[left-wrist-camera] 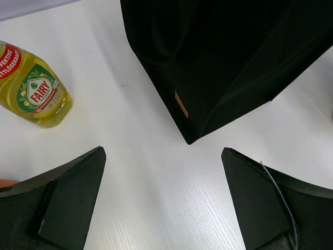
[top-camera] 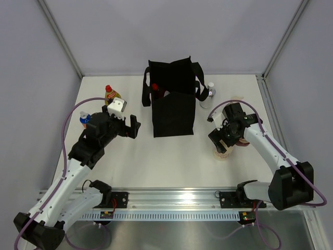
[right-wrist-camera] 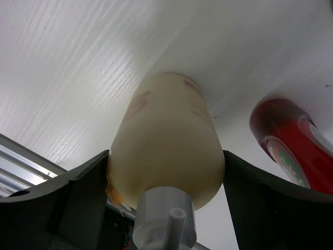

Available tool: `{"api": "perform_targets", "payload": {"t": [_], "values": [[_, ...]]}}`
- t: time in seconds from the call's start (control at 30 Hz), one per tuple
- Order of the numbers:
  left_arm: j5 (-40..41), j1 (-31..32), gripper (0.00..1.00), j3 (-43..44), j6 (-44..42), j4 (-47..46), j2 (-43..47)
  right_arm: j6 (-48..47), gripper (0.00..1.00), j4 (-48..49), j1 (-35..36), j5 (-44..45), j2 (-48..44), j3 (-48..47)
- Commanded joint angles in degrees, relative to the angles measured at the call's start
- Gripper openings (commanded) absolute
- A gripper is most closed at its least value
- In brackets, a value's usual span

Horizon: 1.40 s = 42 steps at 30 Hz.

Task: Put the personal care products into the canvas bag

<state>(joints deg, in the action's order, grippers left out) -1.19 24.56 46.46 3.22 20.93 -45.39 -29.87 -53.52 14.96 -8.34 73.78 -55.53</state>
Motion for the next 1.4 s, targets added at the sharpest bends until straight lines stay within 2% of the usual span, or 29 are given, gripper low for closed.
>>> {"api": "perform_targets", "payload": {"t": [0.0,0.1,0.13,0.2,0.23,0.3,0.33,0.37,0.73,0.93,1.1,1.13,1.2,1.23,1.37], "values": [[0.9,0.0,0.99,0.0,-0.9,-2.4,0.1,0.0,0.84,0.2,1.0,1.4,-0.4,1.6],[0.9,0.0,0.99,-0.1,-1.0,-2.4,-0.1,0.0,0.65,0.0,1.1,0.3,-0.2,1.2],[0.9,0.0,0.99,-0.1,-1.0,-2.4,0.0,0.0,0.50,-0.3,1.2,-0.4,-0.2,1.1],[0.9,0.0,0.99,-0.1,-1.1,-2.4,-0.1,-0.5,0.34,-0.9,1.2,-2.5,-0.7,0.9],[0.9,0.0,0.99,-0.2,-1.1,-2.5,-0.1,-0.9,0.22,-1.1,1.2,-3.3,-1.2,0.8],[0.9,0.0,0.99,-0.1,-1.1,-2.6,-0.1,-1.3,0.11,-1.9,1.2,-4.9,-2.8,0.2],[0.9,0.0,0.99,-0.2,-1.1,-2.6,-0.1,-1.6,0.03,-2.3,1.2,-5.5,-3.4,-0.2],[0.9,0.0,0.99,-0.2,-1.1,-2.6,-0.2,-1.8,0.00,-3.2,1.2,-6.4,-4.1,-1.2],[2.2,0.0,0.99,-0.7,-0.9,-3.2,0.2,-1.7,0.00,-6.0,1.2,-13.9,-8.7,-8.7],[1.5,0.0,0.99,-1.4,-1.1,-5.0,2.1,-0.7,0.00,-10.3,1.9,-22.6,-5.3,-22.6],[-0.4,0.0,0.99,-1.0,-0.4,-4.0,3.0,1.2,0.00,-12.5,5.7,-27.9,2.4,-41.2],[-0.6,0.0,0.99,-1.0,-0.3,-3.7,3.4,2.2,0.00,-12.9,6.1,-28.9,3.8,-48.0],[-0.6,0.0,0.99,-1.1,0.0,-3.1,3.7,3.5,0.00,-12.7,7.2,-29.5,8.6,-55.3],[-0.5,0.0,0.99,-1.2,0.2,-2.9,4.0,5.0,0.00,-11.8,7.4,-29.5,10.5,-62.6],[0.3,0.0,0.99,-1.1,1.6,-1.9,4.4,9.9,0.00,-8.3,7.9,-28.5,23.5,-80.8]]}}
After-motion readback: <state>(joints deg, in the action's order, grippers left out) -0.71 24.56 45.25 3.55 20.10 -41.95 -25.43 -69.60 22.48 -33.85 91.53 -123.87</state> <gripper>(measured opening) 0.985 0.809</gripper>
